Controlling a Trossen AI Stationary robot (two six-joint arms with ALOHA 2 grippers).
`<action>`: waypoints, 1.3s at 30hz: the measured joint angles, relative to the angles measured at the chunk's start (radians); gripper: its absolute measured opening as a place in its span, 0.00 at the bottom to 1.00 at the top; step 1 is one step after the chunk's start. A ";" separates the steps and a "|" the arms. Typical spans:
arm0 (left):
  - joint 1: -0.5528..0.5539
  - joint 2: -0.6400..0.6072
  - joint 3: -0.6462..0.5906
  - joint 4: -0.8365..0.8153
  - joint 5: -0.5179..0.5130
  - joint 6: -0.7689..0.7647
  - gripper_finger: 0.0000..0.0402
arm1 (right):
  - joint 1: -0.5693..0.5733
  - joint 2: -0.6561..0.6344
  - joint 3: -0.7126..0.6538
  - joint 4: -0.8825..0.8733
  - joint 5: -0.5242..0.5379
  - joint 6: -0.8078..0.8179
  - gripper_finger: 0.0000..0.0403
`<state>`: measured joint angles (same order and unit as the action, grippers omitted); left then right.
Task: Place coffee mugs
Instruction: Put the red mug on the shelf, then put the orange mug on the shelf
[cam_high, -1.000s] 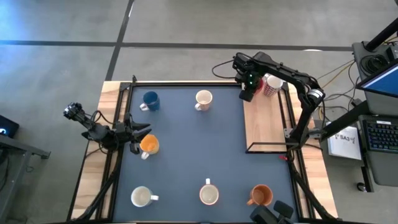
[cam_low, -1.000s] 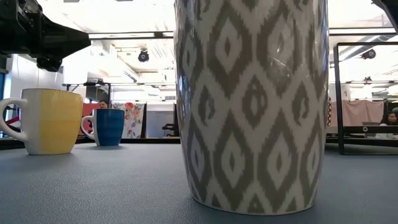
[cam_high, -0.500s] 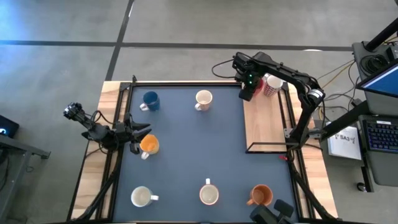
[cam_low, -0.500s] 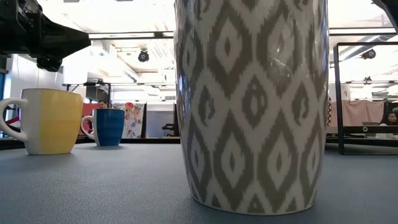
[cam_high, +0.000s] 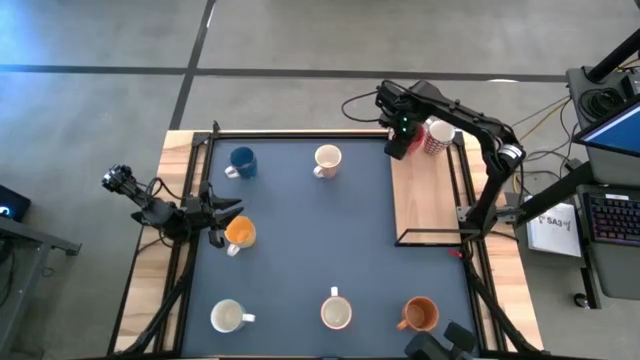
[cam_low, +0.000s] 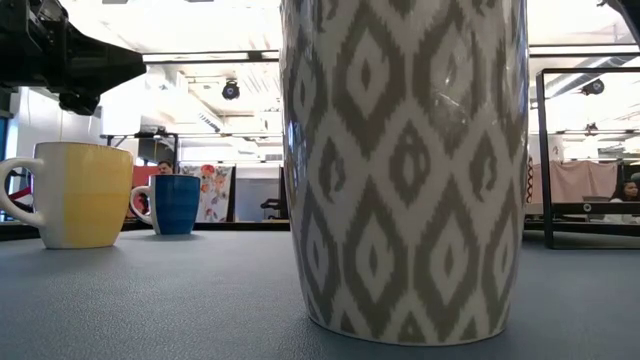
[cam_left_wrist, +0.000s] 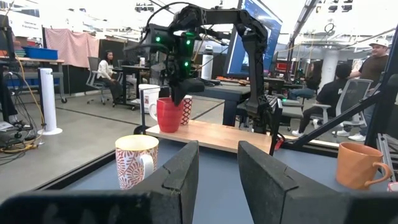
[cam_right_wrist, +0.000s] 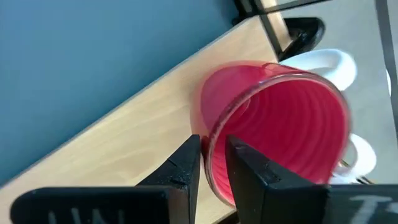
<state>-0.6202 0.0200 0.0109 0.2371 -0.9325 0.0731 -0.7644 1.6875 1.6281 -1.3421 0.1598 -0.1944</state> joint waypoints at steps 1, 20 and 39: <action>0.000 0.000 0.000 0.000 0.000 0.000 0.24 | 0.001 -0.008 0.008 -0.007 -0.001 0.006 0.16; 0.000 0.000 0.000 0.000 0.000 0.000 0.24 | 0.391 -0.124 0.037 -0.027 -0.195 0.362 0.16; 0.000 0.000 0.000 0.000 0.000 0.000 0.24 | 1.117 -0.124 0.036 -0.068 -0.198 0.967 0.16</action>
<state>-0.6205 0.0200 0.0113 0.2371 -0.9325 0.0731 0.3526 1.5639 1.6646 -1.4101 -0.0382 0.7726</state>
